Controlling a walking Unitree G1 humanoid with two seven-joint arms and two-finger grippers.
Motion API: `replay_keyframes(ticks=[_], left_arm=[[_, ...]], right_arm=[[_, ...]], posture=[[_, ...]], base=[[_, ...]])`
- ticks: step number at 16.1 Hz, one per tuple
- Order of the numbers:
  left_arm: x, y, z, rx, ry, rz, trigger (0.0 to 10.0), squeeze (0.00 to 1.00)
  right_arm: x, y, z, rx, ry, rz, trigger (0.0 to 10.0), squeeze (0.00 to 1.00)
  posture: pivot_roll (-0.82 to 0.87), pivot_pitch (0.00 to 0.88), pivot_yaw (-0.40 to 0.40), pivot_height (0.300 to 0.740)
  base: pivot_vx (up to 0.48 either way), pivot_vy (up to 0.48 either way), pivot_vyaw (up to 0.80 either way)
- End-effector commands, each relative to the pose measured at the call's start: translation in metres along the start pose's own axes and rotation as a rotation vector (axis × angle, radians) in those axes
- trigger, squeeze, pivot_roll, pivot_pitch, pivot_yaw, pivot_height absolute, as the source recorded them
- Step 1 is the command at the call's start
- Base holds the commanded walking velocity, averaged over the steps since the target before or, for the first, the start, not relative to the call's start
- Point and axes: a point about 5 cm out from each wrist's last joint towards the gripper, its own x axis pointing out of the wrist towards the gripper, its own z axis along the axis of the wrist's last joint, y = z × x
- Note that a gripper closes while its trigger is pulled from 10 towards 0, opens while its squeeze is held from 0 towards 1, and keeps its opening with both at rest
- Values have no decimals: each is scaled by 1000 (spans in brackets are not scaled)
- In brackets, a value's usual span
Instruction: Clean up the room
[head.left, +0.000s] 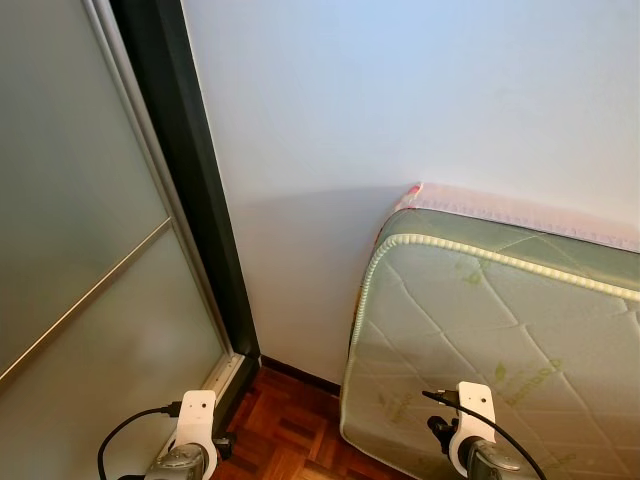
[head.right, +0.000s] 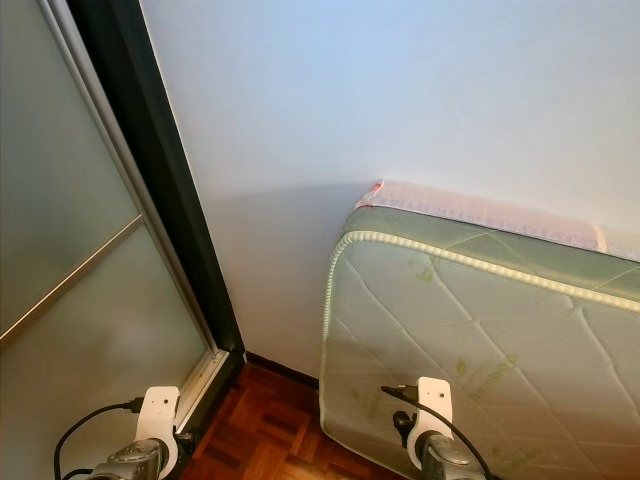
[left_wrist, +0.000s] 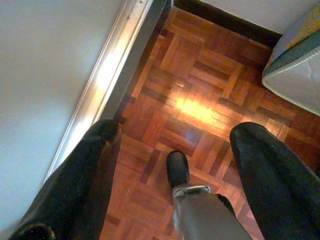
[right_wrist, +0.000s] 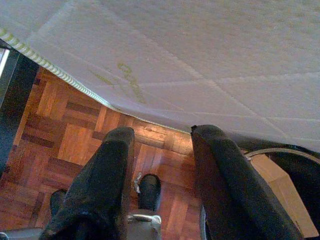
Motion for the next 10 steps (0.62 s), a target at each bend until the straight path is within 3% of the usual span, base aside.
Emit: replay_keyframes(ticks=[1,10], left_arm=[[0,0,0,15,14,-5,10000,0],[0,-1,-1,15,16,-10,10000,0]], right_arm=[[0,-2,0,10,9,-2,10000,0],[0,-2,-1,-1,14,2,10000,0]], posture=[[43,0,-32,740],[39,0,-34,740]], base=[[-244,0,0],[-267,0,0]])
